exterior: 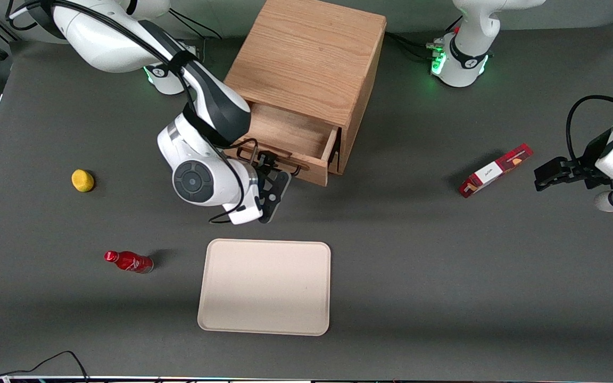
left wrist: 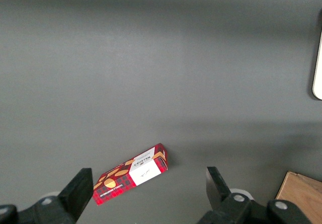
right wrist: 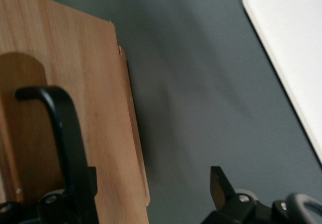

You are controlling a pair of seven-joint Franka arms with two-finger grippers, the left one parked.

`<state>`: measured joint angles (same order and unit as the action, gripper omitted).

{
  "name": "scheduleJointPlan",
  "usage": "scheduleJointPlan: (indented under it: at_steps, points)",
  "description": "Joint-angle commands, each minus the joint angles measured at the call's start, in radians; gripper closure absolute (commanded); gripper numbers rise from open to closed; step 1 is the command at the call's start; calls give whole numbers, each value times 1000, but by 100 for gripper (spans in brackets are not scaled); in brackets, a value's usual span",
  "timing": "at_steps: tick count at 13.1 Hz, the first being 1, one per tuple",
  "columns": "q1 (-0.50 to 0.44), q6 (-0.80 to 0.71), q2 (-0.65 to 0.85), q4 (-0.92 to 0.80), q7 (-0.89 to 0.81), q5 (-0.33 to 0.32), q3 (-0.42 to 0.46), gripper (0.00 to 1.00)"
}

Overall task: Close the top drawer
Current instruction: 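Push the drawer front with the right gripper into the cabinet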

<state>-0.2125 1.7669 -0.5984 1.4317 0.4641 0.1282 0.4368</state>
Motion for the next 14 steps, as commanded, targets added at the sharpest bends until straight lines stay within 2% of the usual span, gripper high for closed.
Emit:
scheduleJointPlan:
  at_steps: [1,14]
  points:
    - [4,34,55,82,-62,-9,34,0]
    - [13,86,157,223,-67,21,132,0]
